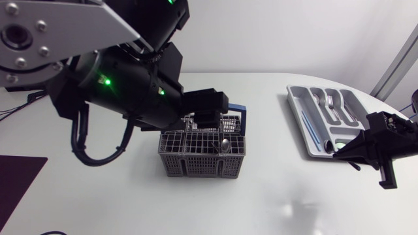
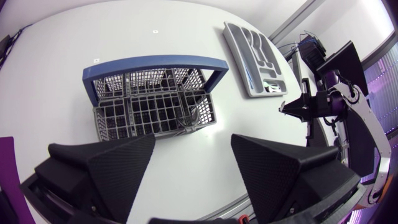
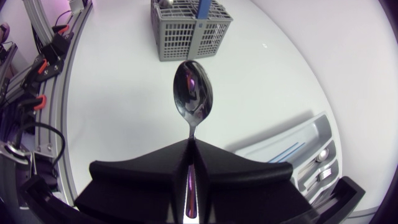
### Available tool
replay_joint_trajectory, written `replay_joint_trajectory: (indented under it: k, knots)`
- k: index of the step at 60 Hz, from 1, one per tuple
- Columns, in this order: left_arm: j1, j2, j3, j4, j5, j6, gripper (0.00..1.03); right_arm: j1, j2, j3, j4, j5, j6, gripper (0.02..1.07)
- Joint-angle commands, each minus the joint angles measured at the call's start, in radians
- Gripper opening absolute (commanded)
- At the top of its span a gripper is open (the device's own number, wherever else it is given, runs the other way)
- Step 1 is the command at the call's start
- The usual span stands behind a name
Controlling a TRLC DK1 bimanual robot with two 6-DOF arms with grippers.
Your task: Unload the cutlery basket into the drawer organizer.
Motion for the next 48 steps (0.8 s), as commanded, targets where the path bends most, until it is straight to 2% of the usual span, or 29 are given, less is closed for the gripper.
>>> replay_joint_trajectory:
  k: [1,4,27,48]
  knots:
    - [-0.008,0.017,-0.035,0.026,-0.01,-0.043,0.86,-0.046,0.065,0.043,-0.017,0.018,-0.109,0.11]
    - [-0.008,0.022,-0.038,0.034,-0.012,-0.05,0.86,-0.067,0.101,0.069,-0.017,0.036,-0.135,0.08]
    - [-0.025,0.06,-0.043,0.066,-0.059,-0.083,0.86,-0.174,0.43,0.345,0.001,0.139,-0.224,0.08]
    - [-0.028,0.082,-0.073,0.13,-0.082,-0.093,0.86,-0.182,0.595,0.433,0.153,0.276,-0.262,0.08]
